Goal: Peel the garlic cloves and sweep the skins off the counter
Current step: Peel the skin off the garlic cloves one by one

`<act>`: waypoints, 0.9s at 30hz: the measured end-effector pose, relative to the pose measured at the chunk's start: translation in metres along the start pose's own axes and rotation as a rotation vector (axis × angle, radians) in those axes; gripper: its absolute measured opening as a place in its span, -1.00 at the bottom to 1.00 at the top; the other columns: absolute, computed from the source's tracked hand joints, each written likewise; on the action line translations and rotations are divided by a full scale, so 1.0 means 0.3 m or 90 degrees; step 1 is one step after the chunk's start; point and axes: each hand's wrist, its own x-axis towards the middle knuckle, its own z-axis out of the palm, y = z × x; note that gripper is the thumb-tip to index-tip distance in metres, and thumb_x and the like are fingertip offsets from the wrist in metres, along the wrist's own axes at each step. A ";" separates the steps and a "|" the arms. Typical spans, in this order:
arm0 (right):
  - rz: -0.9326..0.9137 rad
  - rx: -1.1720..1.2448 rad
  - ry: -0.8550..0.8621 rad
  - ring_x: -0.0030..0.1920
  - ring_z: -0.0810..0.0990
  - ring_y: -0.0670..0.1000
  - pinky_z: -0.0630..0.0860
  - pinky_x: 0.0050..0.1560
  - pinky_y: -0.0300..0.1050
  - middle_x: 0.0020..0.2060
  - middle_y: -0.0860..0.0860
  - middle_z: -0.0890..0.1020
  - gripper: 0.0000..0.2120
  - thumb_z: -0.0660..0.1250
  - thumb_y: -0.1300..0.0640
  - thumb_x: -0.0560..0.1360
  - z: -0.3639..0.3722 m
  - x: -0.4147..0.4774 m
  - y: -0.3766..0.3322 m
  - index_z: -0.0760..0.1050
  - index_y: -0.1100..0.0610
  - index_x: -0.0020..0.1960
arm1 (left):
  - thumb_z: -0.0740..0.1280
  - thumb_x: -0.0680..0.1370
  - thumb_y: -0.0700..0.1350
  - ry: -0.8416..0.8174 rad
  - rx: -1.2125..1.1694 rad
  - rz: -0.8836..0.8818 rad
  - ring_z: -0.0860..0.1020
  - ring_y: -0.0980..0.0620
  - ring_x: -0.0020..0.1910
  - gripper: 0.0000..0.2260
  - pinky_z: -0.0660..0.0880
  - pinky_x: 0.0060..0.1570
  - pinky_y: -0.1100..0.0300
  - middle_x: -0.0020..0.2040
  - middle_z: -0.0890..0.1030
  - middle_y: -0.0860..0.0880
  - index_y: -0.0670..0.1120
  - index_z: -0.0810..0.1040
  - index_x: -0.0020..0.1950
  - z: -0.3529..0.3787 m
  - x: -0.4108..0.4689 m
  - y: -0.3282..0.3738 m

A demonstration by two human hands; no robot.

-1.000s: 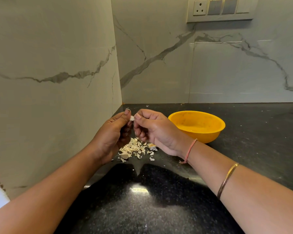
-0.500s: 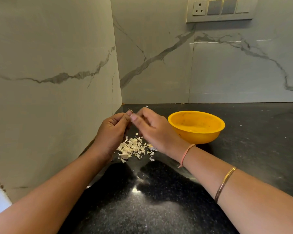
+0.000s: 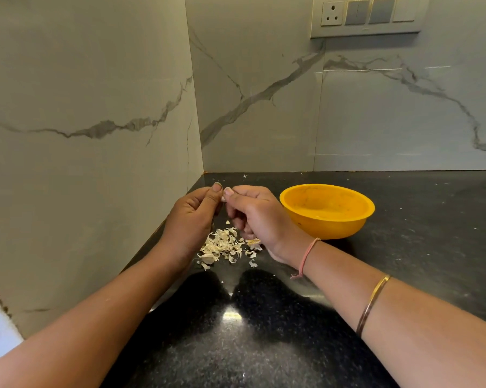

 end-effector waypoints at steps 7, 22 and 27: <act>0.235 0.308 -0.002 -0.67 0.13 -0.14 0.05 -0.66 -0.36 -0.64 -0.03 0.29 -0.65 0.09 0.17 0.56 0.000 0.003 -0.019 0.24 0.12 -0.40 | 0.17 0.61 -0.09 0.028 0.096 0.073 0.28 0.16 -0.48 -0.70 0.24 -0.39 0.17 -0.44 0.35 0.04 -0.17 0.42 -0.29 0.000 0.001 -0.008; 0.030 0.031 0.024 -0.59 0.23 -0.12 0.18 -0.60 -0.30 -0.53 0.04 0.36 -0.65 0.13 0.16 0.61 0.010 -0.001 -0.013 0.34 0.16 -0.35 | 0.13 0.63 -0.14 0.030 0.099 0.092 0.36 0.23 -0.51 -0.68 0.26 -0.46 0.41 -0.52 0.44 0.18 -0.07 0.45 -0.31 0.005 -0.004 0.001; 0.183 0.274 0.000 -0.64 0.13 -0.14 0.06 -0.65 -0.34 -0.60 -0.01 0.29 -0.65 0.11 0.16 0.58 0.019 -0.007 -0.025 0.25 0.13 -0.38 | 0.15 0.63 -0.15 0.046 0.156 0.152 0.39 0.22 -0.40 -0.70 0.27 -0.39 0.41 -0.44 0.47 0.09 -0.05 0.46 -0.30 0.005 -0.006 -0.006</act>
